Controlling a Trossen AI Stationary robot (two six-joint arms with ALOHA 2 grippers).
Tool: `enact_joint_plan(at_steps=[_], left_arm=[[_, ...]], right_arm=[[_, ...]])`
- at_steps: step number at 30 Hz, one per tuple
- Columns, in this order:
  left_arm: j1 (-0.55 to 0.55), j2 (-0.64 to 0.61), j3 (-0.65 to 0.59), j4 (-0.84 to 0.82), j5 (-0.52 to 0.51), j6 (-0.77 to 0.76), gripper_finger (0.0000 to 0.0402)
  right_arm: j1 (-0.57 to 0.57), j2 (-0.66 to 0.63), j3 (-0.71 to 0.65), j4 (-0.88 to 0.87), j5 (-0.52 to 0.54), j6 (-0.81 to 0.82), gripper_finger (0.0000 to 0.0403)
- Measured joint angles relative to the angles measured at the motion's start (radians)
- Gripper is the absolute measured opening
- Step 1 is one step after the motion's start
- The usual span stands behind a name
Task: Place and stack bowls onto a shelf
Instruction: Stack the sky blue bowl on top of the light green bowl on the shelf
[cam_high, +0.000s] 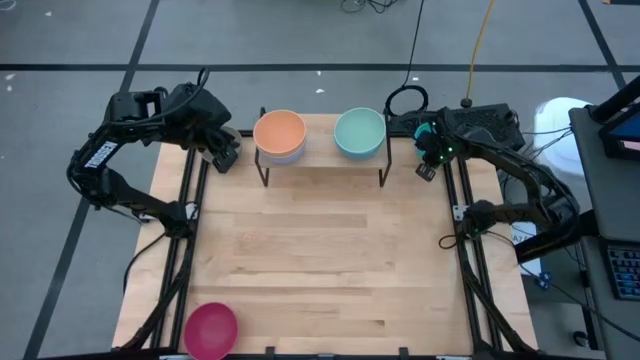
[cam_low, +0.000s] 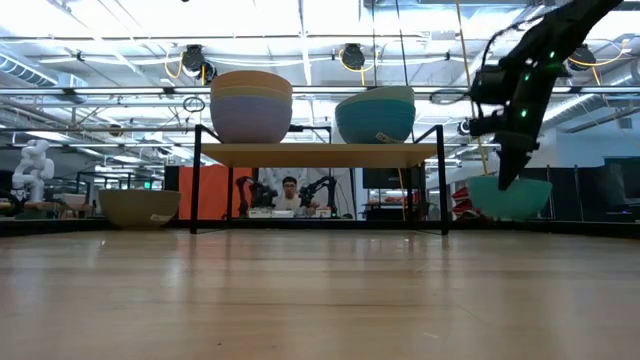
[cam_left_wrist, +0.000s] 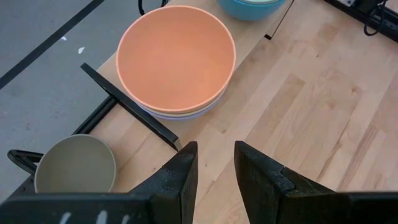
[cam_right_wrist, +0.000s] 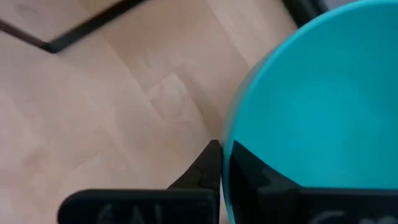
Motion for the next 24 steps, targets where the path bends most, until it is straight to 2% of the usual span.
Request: enact_joint_plan(at_steps=[3, 6, 12, 18, 24], left_arm=[[0.000, 0.000, 0.000, 0.000, 0.000, 0.000, 0.0111], [0.000, 0.000, 0.000, 0.000, 0.000, 0.000, 0.0111], [0.000, 0.000, 0.000, 0.000, 0.000, 0.000, 0.0111], [0.000, 0.000, 0.000, 0.000, 0.000, 0.000, 0.0111], [0.000, 0.000, 0.000, 0.000, 0.000, 0.000, 0.0111]], right_arm=[[0.016, -0.075, 0.036, -0.072, 0.017, 0.000, 0.0001], [0.039, -0.145, 0.106, -0.158, 0.092, 0.000, 0.0001], [0.091, -0.213, 0.340, -0.359, 0.149, 0.038, 0.0001], [0.190, -0.190, 0.607, -0.515, 0.152, 0.053, 0.0001], [0.319, -0.091, 0.840, -0.638, 0.152, 0.098, 0.0000]])
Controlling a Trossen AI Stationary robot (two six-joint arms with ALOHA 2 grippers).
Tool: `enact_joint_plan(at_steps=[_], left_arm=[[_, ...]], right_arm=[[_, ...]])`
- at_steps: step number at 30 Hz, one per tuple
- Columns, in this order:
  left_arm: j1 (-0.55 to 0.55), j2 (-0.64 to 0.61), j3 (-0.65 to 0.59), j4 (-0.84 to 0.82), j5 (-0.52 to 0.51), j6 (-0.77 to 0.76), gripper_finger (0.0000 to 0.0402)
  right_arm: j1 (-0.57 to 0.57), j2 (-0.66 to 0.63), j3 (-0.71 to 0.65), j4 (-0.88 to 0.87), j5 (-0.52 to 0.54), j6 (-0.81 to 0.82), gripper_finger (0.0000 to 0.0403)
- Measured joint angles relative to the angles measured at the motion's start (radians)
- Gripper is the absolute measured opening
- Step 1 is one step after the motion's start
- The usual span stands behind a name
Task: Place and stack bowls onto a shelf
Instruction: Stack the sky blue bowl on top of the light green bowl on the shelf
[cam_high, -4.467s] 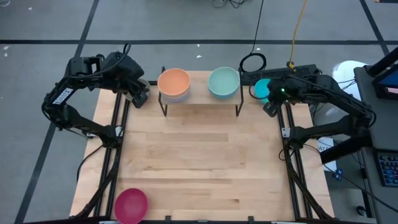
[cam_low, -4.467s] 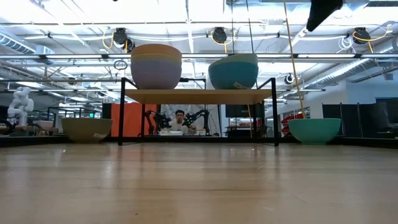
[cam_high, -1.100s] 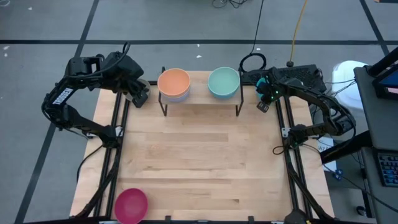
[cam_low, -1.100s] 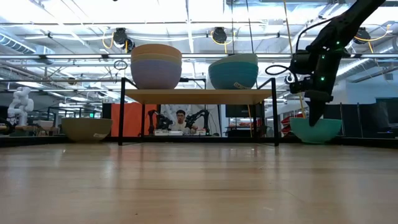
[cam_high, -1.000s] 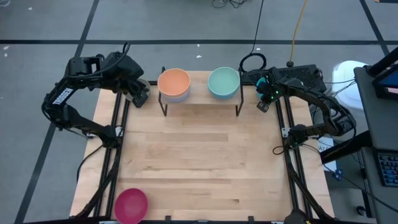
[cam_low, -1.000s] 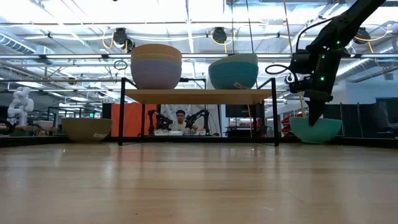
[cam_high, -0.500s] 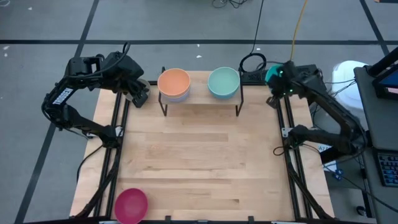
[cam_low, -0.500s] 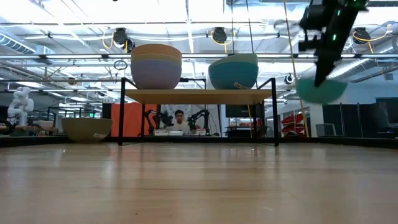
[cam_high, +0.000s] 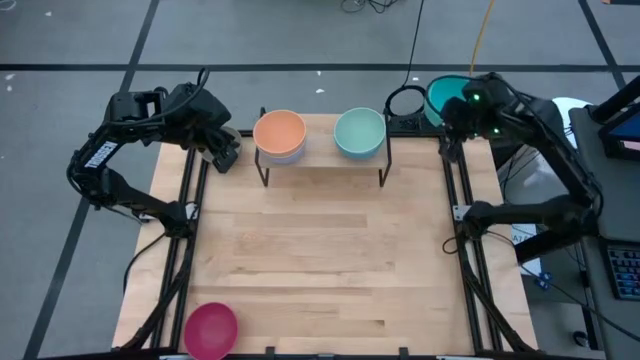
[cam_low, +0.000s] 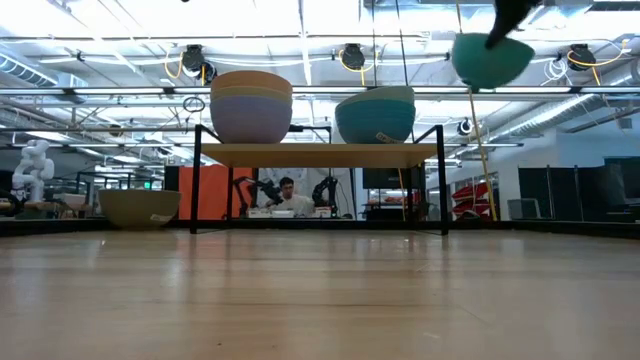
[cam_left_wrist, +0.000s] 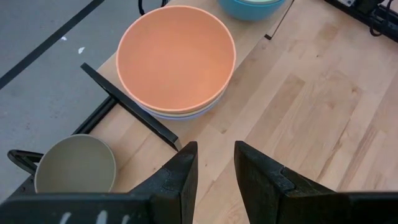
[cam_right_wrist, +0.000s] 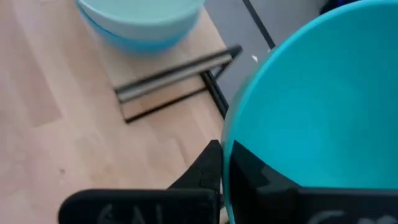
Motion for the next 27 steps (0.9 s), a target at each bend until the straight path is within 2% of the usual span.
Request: enact_joint_plan(at_steps=[7, 11, 16, 20, 27], left_arm=[[0.000, 0.000, 0.000, 0.000, 0.000, 0.000, 0.0111], [0.000, 0.000, 0.000, 0.000, 0.000, -0.009, 0.0111], [0.000, 0.000, 0.000, 0.000, 0.000, -0.036, 0.0111], [0.000, 0.000, 0.000, 0.000, 0.000, -0.039, 0.0111], [0.000, 0.000, 0.000, 0.001, 0.000, -0.044, 0.0111]], right_arm=[[0.150, 0.166, 0.179, -0.080, 0.007, -0.001, 0.0000], [0.223, 0.260, 0.264, -0.098, 0.079, -0.046, 0.0000], [0.285, 0.371, 0.365, -0.118, 0.097, -0.049, 0.0000], [0.338, 0.439, 0.425, -0.125, 0.136, -0.075, 0.0000], [0.415, 0.516, 0.474, -0.122, 0.136, -0.111, 0.0000]])
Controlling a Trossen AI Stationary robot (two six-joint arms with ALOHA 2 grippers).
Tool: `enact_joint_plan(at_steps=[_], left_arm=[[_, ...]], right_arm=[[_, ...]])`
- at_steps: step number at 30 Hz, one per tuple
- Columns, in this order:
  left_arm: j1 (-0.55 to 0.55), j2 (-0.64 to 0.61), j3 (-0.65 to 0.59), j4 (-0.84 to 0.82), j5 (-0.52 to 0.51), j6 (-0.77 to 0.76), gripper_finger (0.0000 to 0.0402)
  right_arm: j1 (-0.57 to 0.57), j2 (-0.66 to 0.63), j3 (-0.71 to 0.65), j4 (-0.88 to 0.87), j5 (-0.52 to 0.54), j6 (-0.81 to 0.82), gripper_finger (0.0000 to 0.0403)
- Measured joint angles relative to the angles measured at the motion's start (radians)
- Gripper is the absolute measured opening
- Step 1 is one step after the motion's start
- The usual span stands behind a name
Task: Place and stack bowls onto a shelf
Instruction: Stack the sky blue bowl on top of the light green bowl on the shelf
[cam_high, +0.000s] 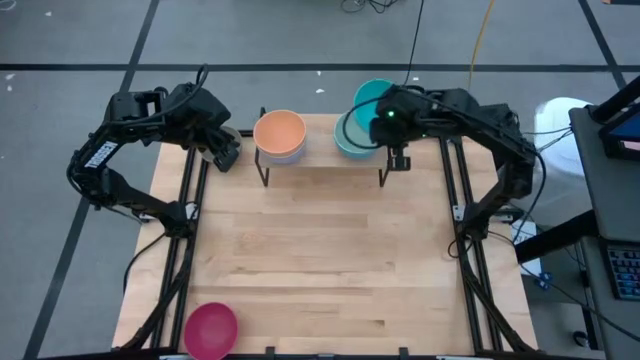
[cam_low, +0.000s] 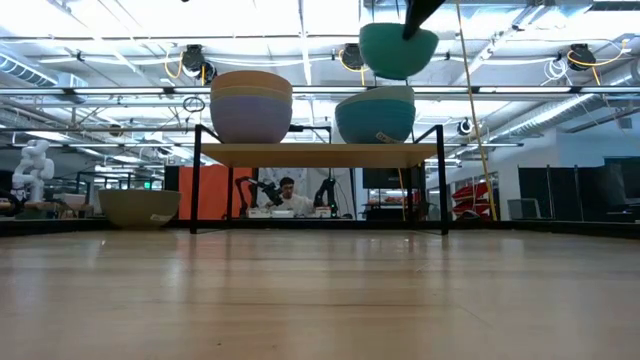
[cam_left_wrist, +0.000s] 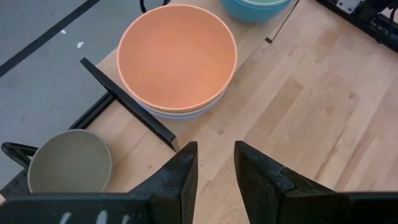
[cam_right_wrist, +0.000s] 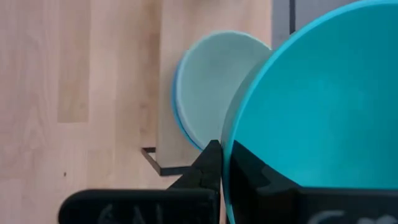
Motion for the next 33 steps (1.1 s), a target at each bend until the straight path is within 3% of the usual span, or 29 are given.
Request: enact_joint_plan(at_steps=[14, 22, 33], left_arm=[[0.000, 0.000, 0.000, 0.000, 0.000, -0.019, 0.0111], [0.000, 0.000, 0.000, 0.000, 0.000, -0.034, 0.0111], [0.000, 0.000, 0.000, 0.000, 0.000, -0.040, 0.0111]], right_arm=[[0.022, 0.114, 0.000, -0.024, -0.011, -0.013, 0.0000], [-0.018, 0.180, 0.000, 0.005, -0.087, -0.057, 0.0000], [-0.036, 0.195, 0.000, 0.010, -0.087, -0.093, 0.0019]])
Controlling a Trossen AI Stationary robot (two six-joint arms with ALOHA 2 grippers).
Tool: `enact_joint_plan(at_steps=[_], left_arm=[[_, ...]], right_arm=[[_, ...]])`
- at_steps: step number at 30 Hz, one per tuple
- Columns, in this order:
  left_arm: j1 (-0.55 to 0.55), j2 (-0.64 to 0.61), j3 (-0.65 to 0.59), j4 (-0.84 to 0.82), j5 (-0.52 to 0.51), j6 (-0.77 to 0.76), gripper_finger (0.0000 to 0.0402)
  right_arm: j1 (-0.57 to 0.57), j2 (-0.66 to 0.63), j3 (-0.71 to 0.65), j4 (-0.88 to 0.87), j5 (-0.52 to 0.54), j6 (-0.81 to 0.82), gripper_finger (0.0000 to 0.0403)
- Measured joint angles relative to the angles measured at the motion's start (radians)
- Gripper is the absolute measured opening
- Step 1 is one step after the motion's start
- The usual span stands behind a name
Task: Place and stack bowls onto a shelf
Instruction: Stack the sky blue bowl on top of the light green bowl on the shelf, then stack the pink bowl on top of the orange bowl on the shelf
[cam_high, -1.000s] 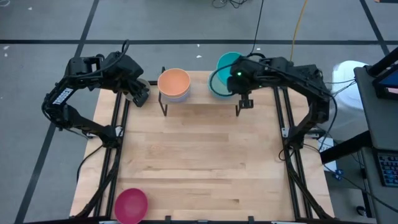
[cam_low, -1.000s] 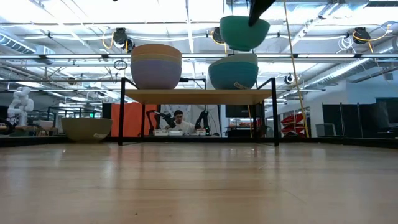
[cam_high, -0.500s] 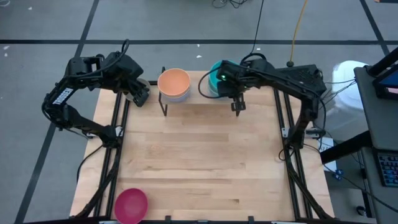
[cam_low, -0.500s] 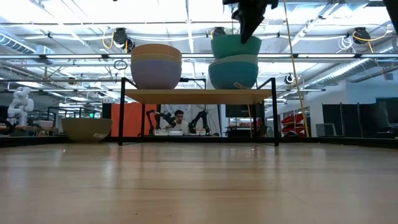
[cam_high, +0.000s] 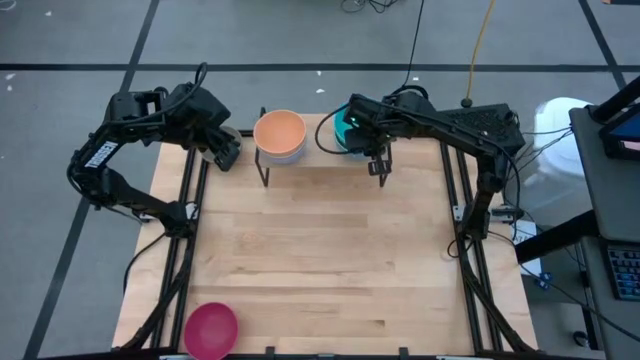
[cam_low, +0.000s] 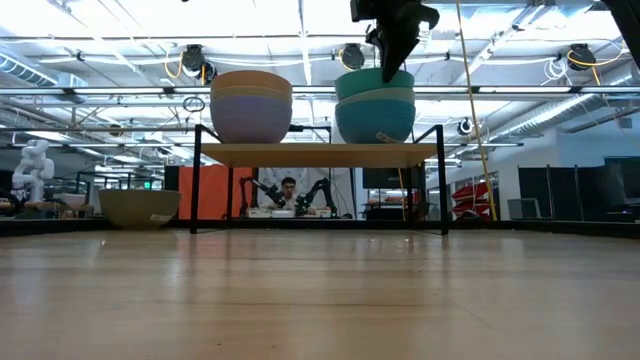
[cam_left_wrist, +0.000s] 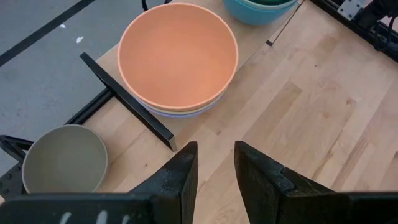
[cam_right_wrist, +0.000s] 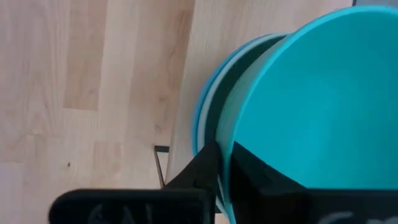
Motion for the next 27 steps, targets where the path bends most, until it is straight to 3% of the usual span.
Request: enact_joint_plan(at_steps=[17, 27], left_arm=[[0.000, 0.000, 0.000, 0.000, 0.000, 0.001, 0.0111], [-0.001, 0.000, 0.000, -0.001, 0.010, 0.067, 0.0111]], right_arm=[[0.001, 0.000, 0.000, 0.042, 0.006, -0.051, 0.0125], [0.037, -0.059, -0.001, 0.069, 0.008, -0.118, 0.0139]])
